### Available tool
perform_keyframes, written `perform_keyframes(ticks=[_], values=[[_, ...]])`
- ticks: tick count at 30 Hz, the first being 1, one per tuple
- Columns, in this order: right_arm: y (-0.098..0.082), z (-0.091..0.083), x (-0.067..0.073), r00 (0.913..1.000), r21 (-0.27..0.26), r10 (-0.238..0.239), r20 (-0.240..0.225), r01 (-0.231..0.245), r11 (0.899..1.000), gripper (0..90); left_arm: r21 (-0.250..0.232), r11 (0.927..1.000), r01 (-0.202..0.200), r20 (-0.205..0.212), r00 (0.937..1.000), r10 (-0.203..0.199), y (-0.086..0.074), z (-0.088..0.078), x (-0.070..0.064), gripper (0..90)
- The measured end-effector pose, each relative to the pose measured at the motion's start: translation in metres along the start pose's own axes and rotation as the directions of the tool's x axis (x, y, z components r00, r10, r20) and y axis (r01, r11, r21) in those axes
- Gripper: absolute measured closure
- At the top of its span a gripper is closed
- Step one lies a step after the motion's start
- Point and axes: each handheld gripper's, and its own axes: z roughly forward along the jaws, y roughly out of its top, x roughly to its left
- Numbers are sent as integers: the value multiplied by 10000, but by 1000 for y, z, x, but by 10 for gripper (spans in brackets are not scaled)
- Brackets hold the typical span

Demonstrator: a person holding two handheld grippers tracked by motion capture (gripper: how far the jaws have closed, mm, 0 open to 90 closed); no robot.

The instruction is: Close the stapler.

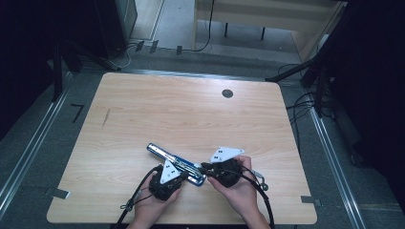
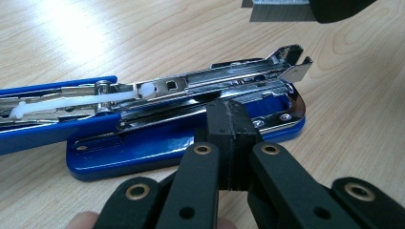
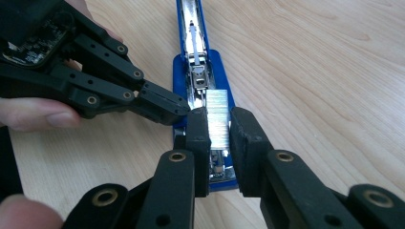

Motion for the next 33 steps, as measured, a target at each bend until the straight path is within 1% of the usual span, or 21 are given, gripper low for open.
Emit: perform_keyframes(ticks=[16,22,24,28,33], values=[[4,8,11,9998,135,-71,-164,73,9999,800,-15,10000,24,4,10000,-24,0,0,0,900],[6,12,15,9998,320,-134,-149,139,9994,800,-11,10000,27,29,10000,-27,0,0,0,900],[7,14,16,9998,417,-169,-66,172,9990,800,-17,10000,37,29,10000,-37,0,0,0,900],[7,17,15,9999,655,-160,27,157,9977,800,-17,10000,11,10,10000,-11,0,0,0,900],[8,17,13,9999,793,-78,95,70,9968,800,-20,10000,11,6,10000,-11,0,0,0,900]])
